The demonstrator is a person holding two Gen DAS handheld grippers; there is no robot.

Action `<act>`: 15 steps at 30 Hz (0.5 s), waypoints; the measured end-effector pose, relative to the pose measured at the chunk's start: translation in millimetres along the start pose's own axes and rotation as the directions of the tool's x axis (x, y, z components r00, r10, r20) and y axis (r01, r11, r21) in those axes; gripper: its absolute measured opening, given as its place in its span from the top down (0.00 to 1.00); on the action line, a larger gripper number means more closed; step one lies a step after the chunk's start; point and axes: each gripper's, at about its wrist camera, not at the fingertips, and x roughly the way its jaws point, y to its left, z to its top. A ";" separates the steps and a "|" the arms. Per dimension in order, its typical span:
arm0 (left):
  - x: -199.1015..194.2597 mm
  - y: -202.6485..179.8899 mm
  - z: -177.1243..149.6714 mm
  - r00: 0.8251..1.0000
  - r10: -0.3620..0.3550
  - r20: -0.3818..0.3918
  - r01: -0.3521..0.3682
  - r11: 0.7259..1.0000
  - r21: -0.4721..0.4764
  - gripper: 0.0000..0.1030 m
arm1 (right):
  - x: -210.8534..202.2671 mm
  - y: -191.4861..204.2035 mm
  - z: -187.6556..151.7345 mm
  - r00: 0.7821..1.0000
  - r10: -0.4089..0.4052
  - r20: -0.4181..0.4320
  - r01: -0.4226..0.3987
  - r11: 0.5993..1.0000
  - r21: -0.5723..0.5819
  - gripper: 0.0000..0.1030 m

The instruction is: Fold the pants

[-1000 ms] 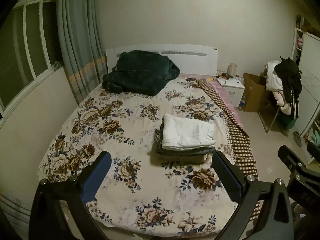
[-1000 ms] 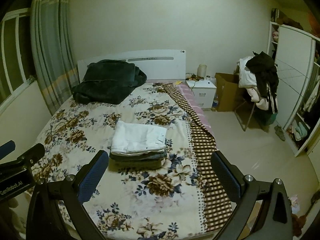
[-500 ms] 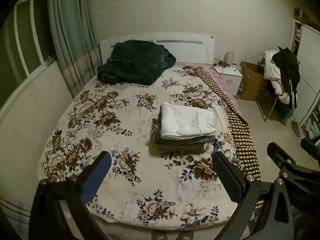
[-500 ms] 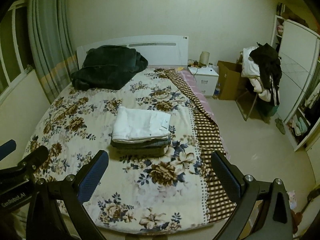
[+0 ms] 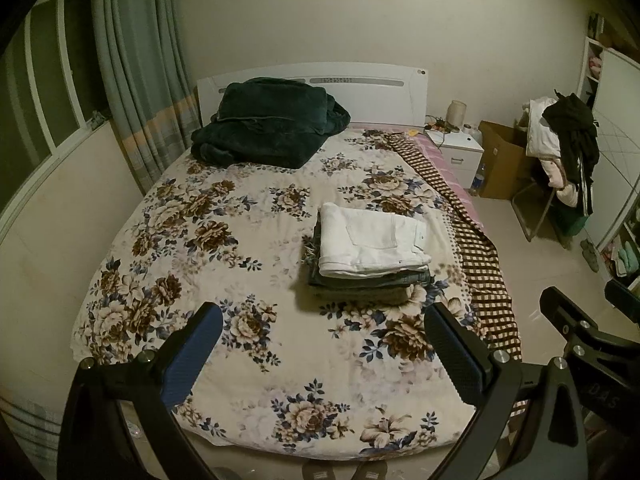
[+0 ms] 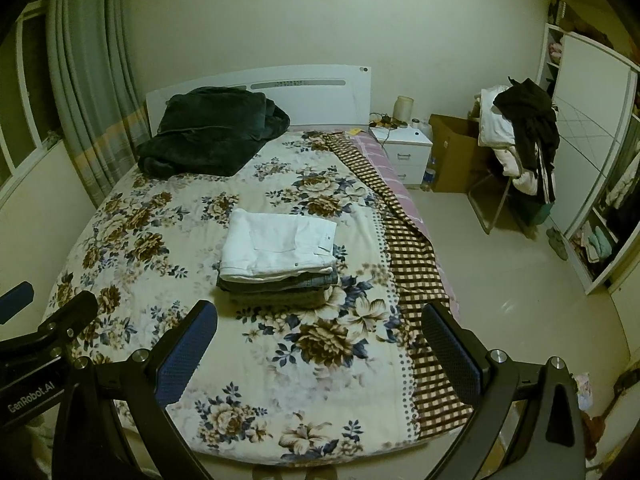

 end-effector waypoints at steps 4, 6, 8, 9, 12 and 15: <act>0.4 0.2 0.1 1.000 0.000 0.001 0.000 1.000 0.001 0.00 | -0.9 0.8 -0.1 1.000 0.000 0.001 0.000 1.000 -0.002 0.00; 0.8 0.8 1.6 1.000 -0.001 -0.001 0.001 1.000 -0.001 0.00 | 0.1 -0.2 0.0 1.000 0.003 -0.001 -0.003 1.000 0.000 0.00; 0.3 0.2 1.5 1.000 0.002 0.003 -0.002 1.000 0.001 0.00 | -0.4 -0.1 -0.5 1.000 0.001 0.001 -0.001 1.000 0.000 0.00; 1.1 0.6 2.9 1.000 0.001 0.002 -0.001 1.000 0.001 0.00 | 0.2 -1.0 -0.4 1.000 0.001 0.001 -0.001 1.000 0.000 0.00; 1.0 0.5 2.8 1.000 0.000 0.001 0.000 1.000 0.000 0.00 | 0.1 -0.9 -0.2 1.000 0.004 0.002 -0.004 1.000 0.000 0.00; 1.0 0.6 2.8 1.000 0.001 0.002 -0.001 1.000 -0.001 0.00 | 0.1 -3.5 -1.8 1.000 -0.001 0.006 0.001 1.000 0.005 0.00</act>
